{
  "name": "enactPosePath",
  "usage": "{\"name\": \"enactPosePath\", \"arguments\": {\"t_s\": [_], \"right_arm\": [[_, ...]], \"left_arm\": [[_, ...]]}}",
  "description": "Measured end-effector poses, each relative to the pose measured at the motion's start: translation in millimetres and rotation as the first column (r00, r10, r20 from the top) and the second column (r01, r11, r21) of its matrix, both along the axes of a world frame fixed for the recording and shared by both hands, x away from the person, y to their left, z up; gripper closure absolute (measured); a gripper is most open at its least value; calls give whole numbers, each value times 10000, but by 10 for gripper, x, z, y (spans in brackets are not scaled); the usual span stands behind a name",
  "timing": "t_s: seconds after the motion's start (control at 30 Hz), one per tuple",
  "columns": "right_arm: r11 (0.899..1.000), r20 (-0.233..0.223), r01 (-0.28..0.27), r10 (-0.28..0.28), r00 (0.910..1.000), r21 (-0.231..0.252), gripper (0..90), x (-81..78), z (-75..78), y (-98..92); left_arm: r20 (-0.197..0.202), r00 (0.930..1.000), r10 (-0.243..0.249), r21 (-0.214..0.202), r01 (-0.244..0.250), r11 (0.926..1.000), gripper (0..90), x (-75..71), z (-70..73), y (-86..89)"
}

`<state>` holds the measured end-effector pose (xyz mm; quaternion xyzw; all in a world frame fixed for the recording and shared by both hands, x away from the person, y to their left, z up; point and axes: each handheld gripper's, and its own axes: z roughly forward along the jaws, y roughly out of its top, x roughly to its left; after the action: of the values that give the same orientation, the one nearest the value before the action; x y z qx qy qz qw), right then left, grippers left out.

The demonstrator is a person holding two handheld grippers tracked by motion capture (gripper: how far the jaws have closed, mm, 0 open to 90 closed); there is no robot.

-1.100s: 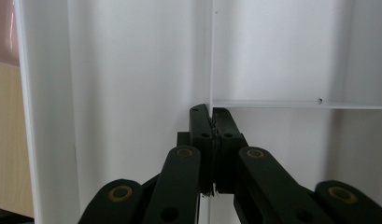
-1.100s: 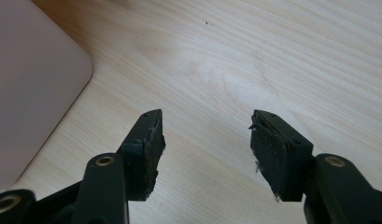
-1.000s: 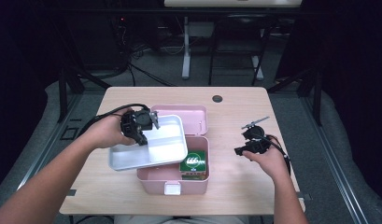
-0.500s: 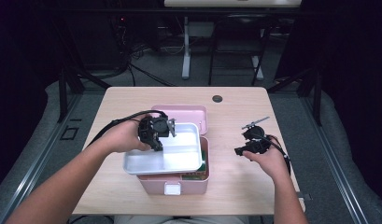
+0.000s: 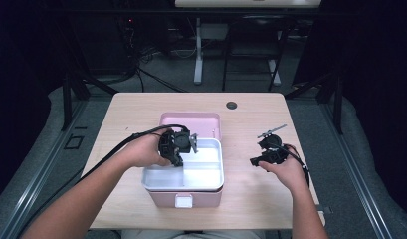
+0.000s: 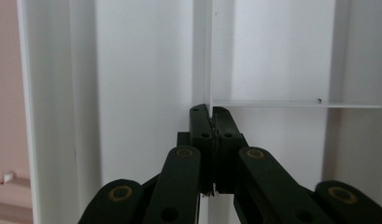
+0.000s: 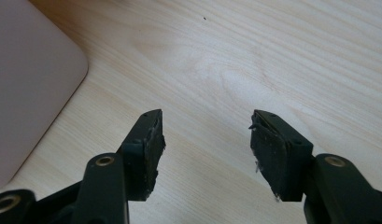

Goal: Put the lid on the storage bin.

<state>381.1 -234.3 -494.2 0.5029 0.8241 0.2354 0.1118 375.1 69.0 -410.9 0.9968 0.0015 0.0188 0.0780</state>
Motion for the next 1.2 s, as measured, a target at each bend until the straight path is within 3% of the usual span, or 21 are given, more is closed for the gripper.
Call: {"name": "enactPosePath", "arguments": {"t_s": [0.43, 0.63, 1.0, 1.2], "right_arm": [[10000, -29, -14, 14, 10000, -2, 437, 0, -13, 12], [10000, -15, -20, 20, 10000, -11, 436, 0, -11, 13], [10000, 55, 20, -20, 10000, 0, 436, -1, -7, 12], [9999, -42, -20, 19, 10000, -103, 438, 2, -18, 30]], "left_arm": [[78, 9996, -261, 314, 258, 9992, 893, -18, -146, -75], [138, 9998, -108, 444, 102, 9990, 887, -24, -181, -77], [-101, 9971, 753, 338, -750, 9966, 857, 0, -221, 192], [-104, 9936, 1126, 506, -1120, 9924, 841, 11, -218, 352]]}}
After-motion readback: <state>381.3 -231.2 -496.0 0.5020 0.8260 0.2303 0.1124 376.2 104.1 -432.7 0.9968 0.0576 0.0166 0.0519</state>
